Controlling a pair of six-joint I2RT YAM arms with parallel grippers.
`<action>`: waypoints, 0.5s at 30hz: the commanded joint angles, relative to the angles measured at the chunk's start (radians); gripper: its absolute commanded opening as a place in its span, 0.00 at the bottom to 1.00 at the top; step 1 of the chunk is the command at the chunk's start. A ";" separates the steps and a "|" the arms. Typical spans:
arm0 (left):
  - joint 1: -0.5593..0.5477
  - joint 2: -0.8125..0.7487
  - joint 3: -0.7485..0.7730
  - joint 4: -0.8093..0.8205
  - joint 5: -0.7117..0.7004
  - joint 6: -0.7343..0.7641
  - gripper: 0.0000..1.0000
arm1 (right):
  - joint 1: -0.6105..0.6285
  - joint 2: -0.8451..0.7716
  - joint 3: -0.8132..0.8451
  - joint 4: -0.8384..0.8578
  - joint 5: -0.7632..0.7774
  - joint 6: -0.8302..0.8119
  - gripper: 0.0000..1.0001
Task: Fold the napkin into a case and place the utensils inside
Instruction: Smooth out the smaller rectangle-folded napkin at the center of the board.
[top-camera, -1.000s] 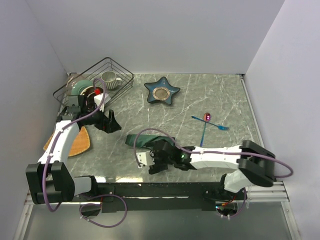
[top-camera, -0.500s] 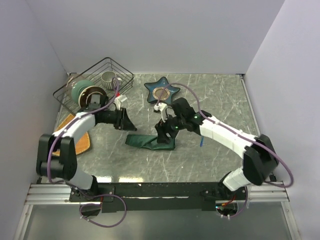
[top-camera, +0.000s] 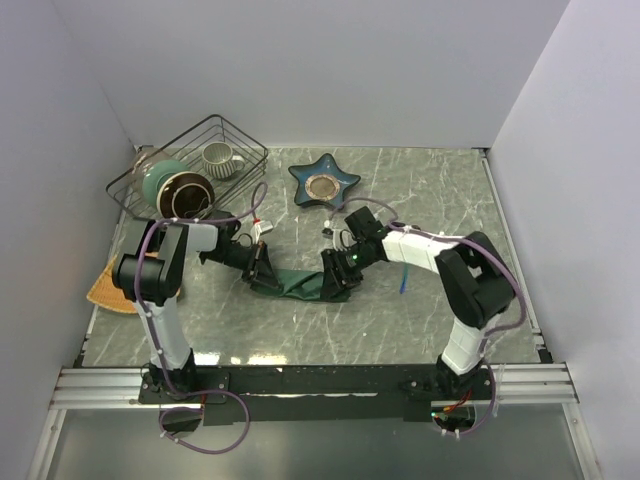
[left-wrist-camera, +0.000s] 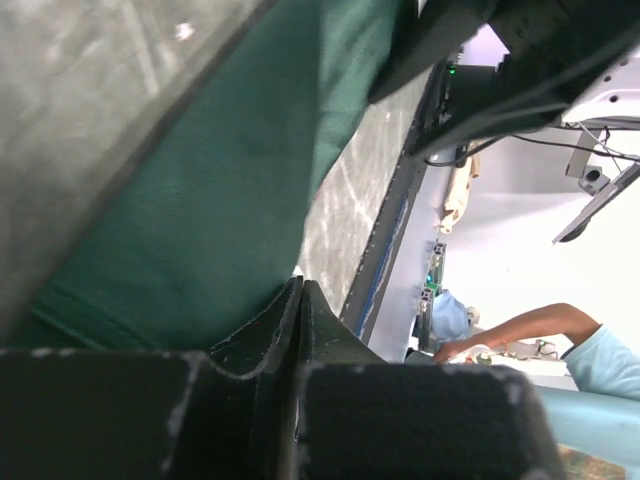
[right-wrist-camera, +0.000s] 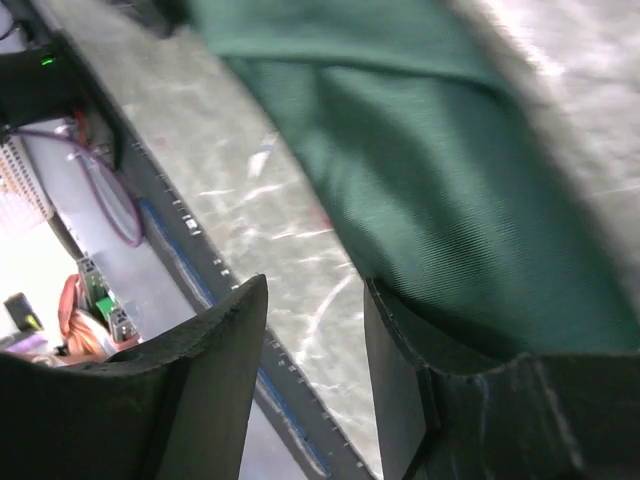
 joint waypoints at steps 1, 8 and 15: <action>0.001 0.017 -0.007 0.041 0.000 0.013 0.06 | -0.023 0.076 0.015 -0.019 0.031 -0.012 0.51; 0.001 -0.053 -0.065 0.067 -0.040 -0.001 0.17 | -0.040 0.150 0.070 -0.070 0.111 -0.052 0.48; 0.001 -0.184 -0.059 0.062 -0.063 0.005 0.51 | -0.043 0.178 0.165 -0.131 0.243 -0.165 0.48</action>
